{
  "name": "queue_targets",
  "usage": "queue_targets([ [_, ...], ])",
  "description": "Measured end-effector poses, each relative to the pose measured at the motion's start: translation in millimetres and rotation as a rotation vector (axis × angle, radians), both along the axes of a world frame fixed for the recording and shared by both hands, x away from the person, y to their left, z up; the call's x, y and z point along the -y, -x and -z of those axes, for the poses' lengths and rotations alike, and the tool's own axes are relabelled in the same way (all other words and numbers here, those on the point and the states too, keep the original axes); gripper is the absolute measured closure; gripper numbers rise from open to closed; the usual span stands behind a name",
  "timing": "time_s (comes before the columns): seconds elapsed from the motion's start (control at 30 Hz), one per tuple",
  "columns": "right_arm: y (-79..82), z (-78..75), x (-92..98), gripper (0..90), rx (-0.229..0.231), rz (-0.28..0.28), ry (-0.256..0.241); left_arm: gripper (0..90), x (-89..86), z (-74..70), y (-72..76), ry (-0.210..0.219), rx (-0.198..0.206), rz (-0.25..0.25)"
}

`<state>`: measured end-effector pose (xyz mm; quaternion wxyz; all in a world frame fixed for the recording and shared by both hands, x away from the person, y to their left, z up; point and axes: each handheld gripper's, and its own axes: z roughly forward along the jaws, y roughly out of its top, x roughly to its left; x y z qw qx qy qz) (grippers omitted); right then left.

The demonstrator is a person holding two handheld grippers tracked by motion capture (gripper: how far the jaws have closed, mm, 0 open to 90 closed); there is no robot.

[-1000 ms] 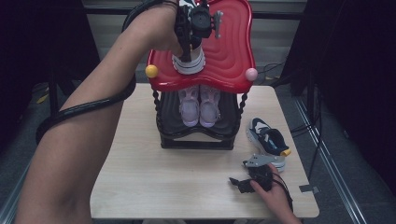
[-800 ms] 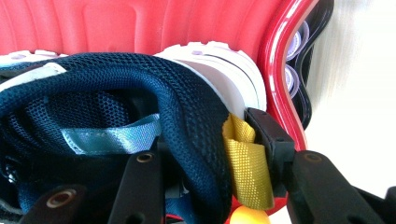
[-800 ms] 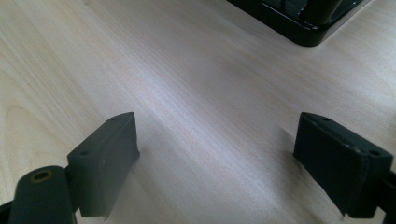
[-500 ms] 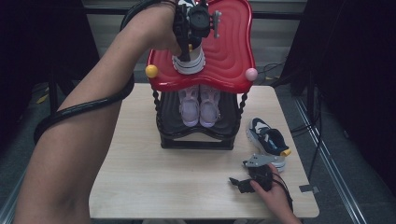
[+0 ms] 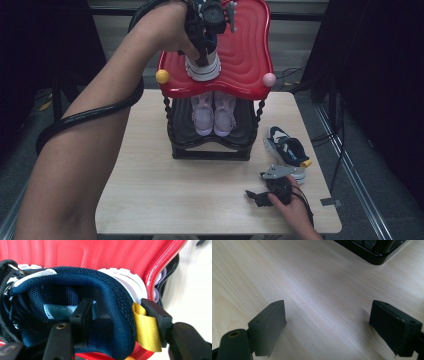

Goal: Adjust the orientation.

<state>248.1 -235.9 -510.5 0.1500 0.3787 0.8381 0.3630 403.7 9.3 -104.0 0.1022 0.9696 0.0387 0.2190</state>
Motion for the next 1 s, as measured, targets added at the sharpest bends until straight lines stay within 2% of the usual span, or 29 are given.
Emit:
queue_targets([
  [0.07, 0.0, 0.0, 0.0, 13.0, 0.0, 0.0, 0.0, 40.8, 0.3, 0.5, -0.7, 0.014, -0.013, -0.011],
  [0.3, 0.0, 0.0, 0.0, 13.0, 0.0, 0.0, 0.0, 38.1, 0.9, 0.0, -0.6, 0.039, -0.008, -0.025],
  [0.47, 0.0, 0.0, 0.0, 13.0, 0.0, 0.0, 0.0, 38.4, 4.3, -1.3, 0.6, 0.087, -0.022, -0.019],
  [0.6, 0.0, 0.1, -0.1, 13.0, 0.002, 0.001, 0.0, 47.5, 8.0, 1.3, 1.1, 0.068, -0.019, -0.01],
  [0.63, 0.0, 0.1, -0.1, 13.0, 0.002, 0.001, 0.0, 51.5, 8.0, 1.7, 0.9, 0.065, -0.032, -0.005],
  [0.7, 0.0, 0.1, -0.1, 13.0, 0.002, 0.001, -0.001, 54.5, 7.6, 1.5, 1.4, 0.061, -0.032, 0.007],
  [0.77, 0.1, 0.1, -0.1, 13.0, 0.002, 0.001, 0.0, 59.0, 7.2, 1.3, 2.6, 0.039, -0.042, 0.013],
  [0.93, 0.1, 0.1, -0.1, 13.0, 0.002, 0.001, 0.0, 62.6, 5.1, 1.8, 5.2, -0.019, -0.037, 0.039],
  [1.0, 0.0, 0.1, -0.1, 13.0, 0.002, 0.001, 0.0, 62.6, 4.7, 2.5, 5.5, -0.012, -0.038, 0.034],
])
